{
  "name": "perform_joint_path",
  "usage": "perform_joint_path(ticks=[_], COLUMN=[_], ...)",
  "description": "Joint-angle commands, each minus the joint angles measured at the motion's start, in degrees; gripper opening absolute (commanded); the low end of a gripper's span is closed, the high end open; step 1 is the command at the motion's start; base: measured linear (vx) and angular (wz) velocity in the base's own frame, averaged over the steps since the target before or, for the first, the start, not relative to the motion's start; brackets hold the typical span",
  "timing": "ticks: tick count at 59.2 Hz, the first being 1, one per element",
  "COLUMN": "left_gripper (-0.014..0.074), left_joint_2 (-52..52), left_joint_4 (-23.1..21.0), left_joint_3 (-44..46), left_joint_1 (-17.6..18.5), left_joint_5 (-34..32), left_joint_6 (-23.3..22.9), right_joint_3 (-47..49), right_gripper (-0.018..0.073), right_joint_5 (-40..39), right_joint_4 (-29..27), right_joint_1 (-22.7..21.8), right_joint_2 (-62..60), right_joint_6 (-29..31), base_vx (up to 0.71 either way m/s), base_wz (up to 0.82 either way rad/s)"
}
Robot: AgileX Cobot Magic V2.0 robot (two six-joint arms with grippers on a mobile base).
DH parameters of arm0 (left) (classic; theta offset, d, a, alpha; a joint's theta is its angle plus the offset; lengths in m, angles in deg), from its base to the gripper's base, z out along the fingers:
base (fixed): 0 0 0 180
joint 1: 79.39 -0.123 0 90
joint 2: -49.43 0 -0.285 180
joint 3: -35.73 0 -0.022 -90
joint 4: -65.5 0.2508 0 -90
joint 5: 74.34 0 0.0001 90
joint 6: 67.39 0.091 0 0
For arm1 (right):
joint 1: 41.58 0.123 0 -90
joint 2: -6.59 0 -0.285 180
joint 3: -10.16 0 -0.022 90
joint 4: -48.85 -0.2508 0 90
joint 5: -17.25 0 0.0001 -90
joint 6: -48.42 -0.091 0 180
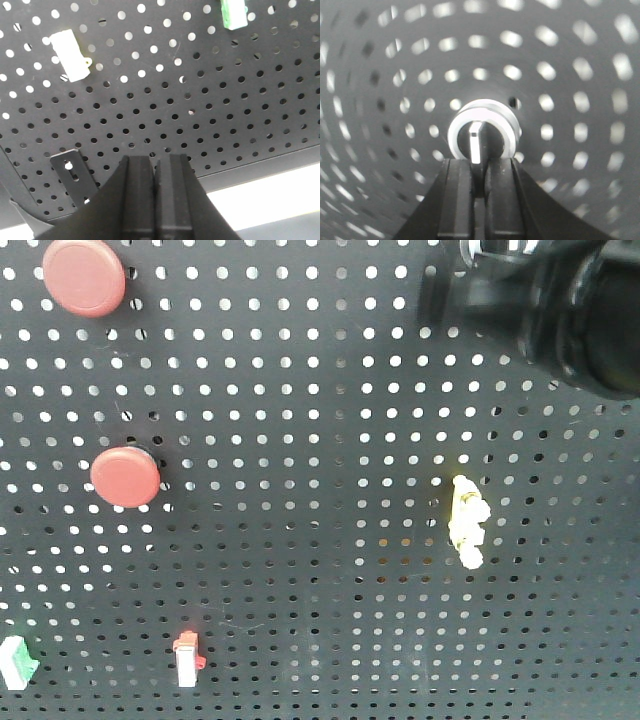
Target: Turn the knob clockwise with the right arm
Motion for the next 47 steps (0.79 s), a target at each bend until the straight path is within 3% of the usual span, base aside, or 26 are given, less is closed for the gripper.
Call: perform_joint_path(ticks=[1,23,39,47], left_gripper=[-0.0006,-0.0006,-0.0006,-0.0006], left_joint_2=[0.79,0.79,0.79,0.79], left_joint_4=[-0.26,-0.26,-0.26,-0.26], left_joint_3=[-0.91,-0.91,-0.91,-0.91], left_joint_1=[0.07,0.07,0.07,0.07], left_joint_5=[-4.76,-4.76,-4.76,-4.76], left_joint_6=[-0.18,-0.18,-0.18,-0.18], right_joint_3=[1.32,1.32,1.32,1.32], right_gripper=[-0.0008,-0.0008,0.0014,0.0077], right_joint_5=[-3.83,-3.83,-4.23,-6.04], right_joint_4=[1.11,4.67,7.95,8.07], right_joint_1=[-0.56,-0.56,-0.56,-0.56], right_joint_2=[0.19,0.19,0.06,0.06], right_joint_6=[-8.96,-25.98,-26.86,-26.68], base_vx=[0.00,0.00,0.00,0.00], base_wz=[0.00,0.00,0.00,0.00])
